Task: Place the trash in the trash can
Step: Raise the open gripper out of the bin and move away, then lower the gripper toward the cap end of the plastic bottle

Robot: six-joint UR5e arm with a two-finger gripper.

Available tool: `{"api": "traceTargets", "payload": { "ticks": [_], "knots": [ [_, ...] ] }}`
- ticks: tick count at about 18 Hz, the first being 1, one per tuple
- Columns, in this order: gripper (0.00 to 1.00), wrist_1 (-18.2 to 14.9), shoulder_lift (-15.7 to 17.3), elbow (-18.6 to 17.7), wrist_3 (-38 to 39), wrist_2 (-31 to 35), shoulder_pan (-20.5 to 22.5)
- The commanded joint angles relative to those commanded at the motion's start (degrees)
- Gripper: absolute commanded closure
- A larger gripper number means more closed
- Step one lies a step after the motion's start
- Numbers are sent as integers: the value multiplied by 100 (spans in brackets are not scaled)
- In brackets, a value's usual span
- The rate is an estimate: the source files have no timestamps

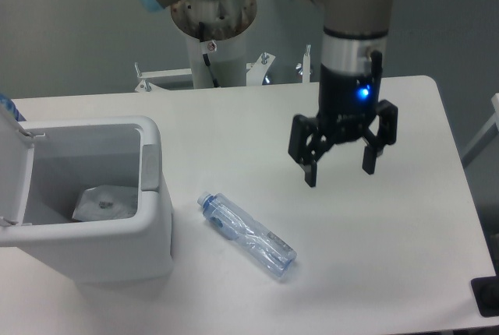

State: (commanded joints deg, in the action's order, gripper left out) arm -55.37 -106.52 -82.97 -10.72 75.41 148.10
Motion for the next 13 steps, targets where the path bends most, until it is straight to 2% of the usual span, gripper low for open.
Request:
{"api": "traceTargets", "payload": {
  "ticks": [13],
  "knots": [
    [0,0,-721,-53,105,9,-167]
  ]
}}
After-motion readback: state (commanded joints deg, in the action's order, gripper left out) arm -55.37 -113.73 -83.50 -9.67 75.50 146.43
